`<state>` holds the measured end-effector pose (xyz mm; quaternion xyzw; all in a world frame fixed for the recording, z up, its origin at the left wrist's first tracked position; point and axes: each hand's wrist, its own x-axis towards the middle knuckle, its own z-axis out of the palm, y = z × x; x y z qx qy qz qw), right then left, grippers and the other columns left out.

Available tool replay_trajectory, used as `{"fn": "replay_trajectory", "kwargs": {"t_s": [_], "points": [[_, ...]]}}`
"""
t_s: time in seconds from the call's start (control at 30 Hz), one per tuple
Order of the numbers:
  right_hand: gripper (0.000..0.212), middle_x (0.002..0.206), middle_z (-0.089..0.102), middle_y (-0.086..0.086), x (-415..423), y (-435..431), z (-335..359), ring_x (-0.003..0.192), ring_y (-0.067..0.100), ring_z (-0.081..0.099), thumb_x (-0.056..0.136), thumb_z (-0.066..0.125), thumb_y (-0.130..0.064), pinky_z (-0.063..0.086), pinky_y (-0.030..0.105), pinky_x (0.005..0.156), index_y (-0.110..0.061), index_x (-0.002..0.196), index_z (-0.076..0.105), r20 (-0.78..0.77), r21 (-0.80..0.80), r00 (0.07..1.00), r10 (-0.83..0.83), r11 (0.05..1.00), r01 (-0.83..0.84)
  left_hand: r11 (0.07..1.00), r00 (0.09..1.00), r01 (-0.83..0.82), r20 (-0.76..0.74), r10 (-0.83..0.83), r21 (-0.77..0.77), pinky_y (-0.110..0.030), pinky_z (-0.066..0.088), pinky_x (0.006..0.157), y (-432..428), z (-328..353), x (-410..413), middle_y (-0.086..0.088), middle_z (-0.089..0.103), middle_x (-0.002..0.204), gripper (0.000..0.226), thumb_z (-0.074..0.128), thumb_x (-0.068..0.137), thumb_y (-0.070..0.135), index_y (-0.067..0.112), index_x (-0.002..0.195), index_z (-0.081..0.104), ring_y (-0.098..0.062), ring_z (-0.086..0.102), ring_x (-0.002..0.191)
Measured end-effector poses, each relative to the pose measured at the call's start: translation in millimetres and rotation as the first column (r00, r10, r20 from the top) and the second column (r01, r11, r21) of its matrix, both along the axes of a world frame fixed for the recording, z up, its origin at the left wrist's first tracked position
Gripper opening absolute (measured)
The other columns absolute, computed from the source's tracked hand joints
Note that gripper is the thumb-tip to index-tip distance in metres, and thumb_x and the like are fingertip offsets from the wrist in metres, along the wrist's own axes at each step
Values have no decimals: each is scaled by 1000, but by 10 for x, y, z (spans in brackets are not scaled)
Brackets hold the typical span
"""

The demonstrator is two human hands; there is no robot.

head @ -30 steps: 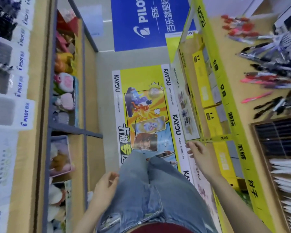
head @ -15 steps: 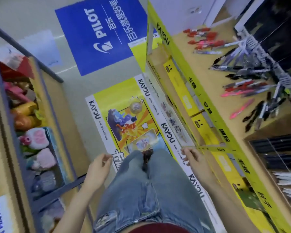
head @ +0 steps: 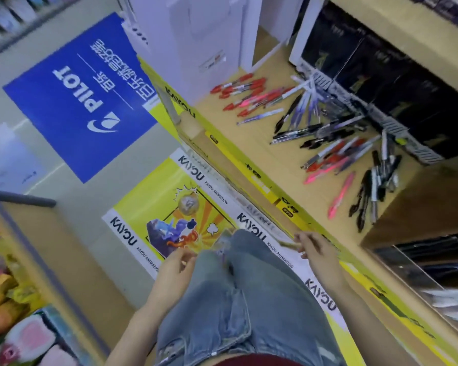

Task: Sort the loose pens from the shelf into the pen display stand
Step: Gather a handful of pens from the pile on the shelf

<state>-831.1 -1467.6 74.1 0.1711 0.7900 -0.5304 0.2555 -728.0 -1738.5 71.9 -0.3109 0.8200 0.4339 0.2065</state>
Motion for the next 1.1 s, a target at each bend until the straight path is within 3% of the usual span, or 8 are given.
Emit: {"fn": "replay_trajectory", "kwargs": {"t_s": [0.2,0.37,0.47,0.53,0.67,0.8,0.93,1.1], "points": [[17,92,61,1,-676,-108,83,74,11,52,96,46,-15,43,6,52,-19,90,61,-71,-6,995,-66,998,65,997,998,53,13,-53,50,-5,39,63,-130,21,-611,4,65,86,14,51,94,10,19,87,59,-8,60,80],[14,91,62,-10,-1203,-346,141,74,8,56,96,47,-18,46,29,80,-17,97,61,-156,23,984,-85,996,89,988,988,150,40,-151,29,-25,41,65,-461,-25,-1097,-9,63,75,24,49,93,7,25,78,57,-19,56,69],[14,97,62,-3,-1392,-459,90,85,12,58,96,48,-17,45,31,85,-16,100,60,-222,69,963,-150,983,169,961,962,273,30,-272,-46,-39,44,63,-621,-60,-1520,-8,62,75,20,49,93,12,27,82,58,-18,51,61],[17,105,60,5,-1450,-481,41,96,17,57,95,49,-16,46,32,91,-15,108,60,-271,131,948,-168,969,210,936,937,348,-21,-350,-44,-35,44,69,-633,4,-1849,-5,61,89,14,50,92,9,18,92,61,-21,56,75],[37,125,55,16,-1601,-377,-86,127,25,43,95,49,-21,-3,7,108,-7,129,48,-328,451,943,-52,869,204,826,805,529,-193,-561,-195,-29,38,89,-539,88,-2784,-9,55,119,27,53,91,7,6,117,58,-27,52,108],[60,155,16,10,-1737,-112,-244,143,29,5,96,45,-30,3,43,116,-13,147,19,-198,623,977,-76,760,186,687,625,594,-296,-722,-419,-45,33,104,-293,19,-3678,-19,48,133,46,49,87,15,4,132,49,-39,44,121],[65,156,1,12,-1911,-82,-370,143,31,-4,97,33,-43,-3,52,114,-17,149,5,-49,700,991,-127,703,125,558,673,610,-4,-740,-563,-56,10,112,-93,-269,-4139,-13,17,154,57,42,94,29,18,147,24,-37,15,139],[67,154,-8,22,-2077,-397,-462,143,32,-8,99,28,-39,-9,49,114,-9,148,-7,-50,697,989,-138,705,134,575,757,553,77,-648,-603,-54,23,104,184,-392,-4126,-16,14,154,60,36,96,40,18,149,19,-39,23,132]]}}
